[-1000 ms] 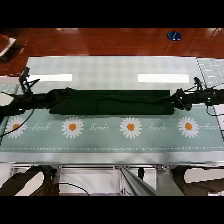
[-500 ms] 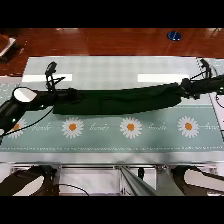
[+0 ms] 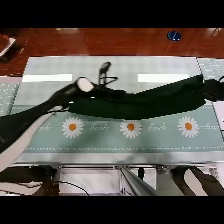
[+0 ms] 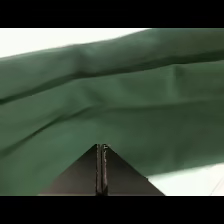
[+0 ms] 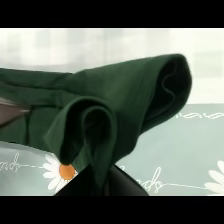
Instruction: Fold the shirts.
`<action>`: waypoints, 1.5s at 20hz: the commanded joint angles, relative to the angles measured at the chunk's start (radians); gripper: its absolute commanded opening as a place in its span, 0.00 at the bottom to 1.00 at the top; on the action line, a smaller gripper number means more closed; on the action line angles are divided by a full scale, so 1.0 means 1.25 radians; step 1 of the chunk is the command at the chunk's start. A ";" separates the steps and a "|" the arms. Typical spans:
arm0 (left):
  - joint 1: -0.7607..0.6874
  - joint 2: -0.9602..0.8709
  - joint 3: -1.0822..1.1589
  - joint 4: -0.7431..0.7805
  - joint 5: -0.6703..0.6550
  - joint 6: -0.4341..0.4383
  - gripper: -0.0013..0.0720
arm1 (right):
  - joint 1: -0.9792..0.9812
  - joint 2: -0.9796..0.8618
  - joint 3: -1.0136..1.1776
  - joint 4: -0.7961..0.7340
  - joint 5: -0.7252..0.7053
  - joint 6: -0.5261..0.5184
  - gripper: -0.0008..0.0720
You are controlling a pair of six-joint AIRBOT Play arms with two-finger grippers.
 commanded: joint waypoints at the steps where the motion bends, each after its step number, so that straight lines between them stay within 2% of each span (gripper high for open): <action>1: -0.124 -0.218 0.241 0.001 -0.059 -0.078 0.04 | 0.002 0.075 -0.004 0.016 0.016 0.019 0.05; 4: -0.195 -0.352 0.421 0.000 -0.091 -0.168 0.04 | 0.002 0.076 -0.004 0.032 0.021 0.028 0.05; 7: -0.210 -0.401 0.524 0.001 -0.176 -0.172 0.04 | 0.002 0.076 -0.004 0.029 0.024 0.030 0.05; 9: -0.165 -0.381 0.532 0.001 -0.206 -0.176 0.04 | 0.002 0.076 -0.004 0.024 0.027 0.037 0.05; 12: -0.027 -0.325 0.531 0.016 -0.302 -0.176 0.04 | 0.007 0.076 -0.004 0.037 0.031 0.044 0.05; 15: 0.116 -0.219 0.507 0.133 -0.405 -0.190 0.04 | 0.072 0.065 -0.003 0.060 0.008 0.058 0.05; 18: 0.226 0.009 0.333 0.338 -0.404 -0.190 0.04 | 0.203 0.011 -0.002 0.080 -0.086 0.096 0.05; 20: 0.276 0.225 0.105 0.467 -0.316 -0.208 0.04 | 0.313 -0.054 0.009 0.093 -0.159 0.109 0.05; 21: 0.303 0.346 -0.029 0.490 -0.258 -0.208 0.04 | 0.377 -0.097 0.022 0.093 -0.197 0.116 0.05; 23: 0.352 0.562 -0.270 0.485 -0.147 -0.226 0.04 | 0.490 -0.193 0.056 0.093 -0.276 0.124 0.05; 25: 0.377 0.736 -0.457 0.480 -0.090 -0.274 0.04 | 0.591 -0.318 0.114 0.094 -0.357 0.135 0.05; 27: 0.374 0.860 -0.592 0.458 -0.085 -0.323 0.04 | 0.659 -0.442 0.189 0.095 -0.407 0.137 0.05; 30: 0.374 0.949 -0.710 0.383 -0.085 -0.330 0.04 | 0.711 -0.608 0.306 0.110 -0.411 0.139 0.05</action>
